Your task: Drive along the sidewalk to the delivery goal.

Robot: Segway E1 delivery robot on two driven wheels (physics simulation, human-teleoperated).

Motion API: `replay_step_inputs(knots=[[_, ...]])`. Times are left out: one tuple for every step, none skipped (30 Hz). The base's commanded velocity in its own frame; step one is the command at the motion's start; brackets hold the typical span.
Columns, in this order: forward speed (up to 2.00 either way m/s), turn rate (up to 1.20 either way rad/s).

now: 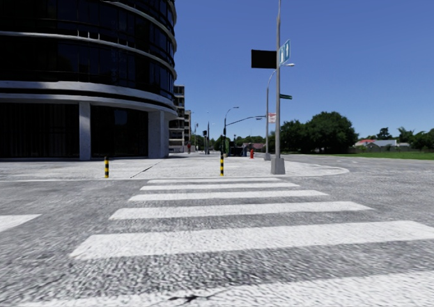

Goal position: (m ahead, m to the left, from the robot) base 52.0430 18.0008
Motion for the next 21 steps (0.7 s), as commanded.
replay_step_inputs(knots=[[2.0, 0.0], [2.0, 0.0], [2.0, 0.0], [2.0, 0.0], [2.0, 0.01], [2.0, 0.11], [2.0, 0.11], [2.0, 0.14], [2.0, 0.15], [2.0, 0.15], [2.0, 0.15], [2.0, 0.15], [2.0, 0.15], [2.0, 0.15], [2.0, 0.15], [2.0, 0.15], [2.0, 0.15], [2.0, 0.15], [2.0, 0.15], [2.0, 0.2], [2.0, 0.28]])
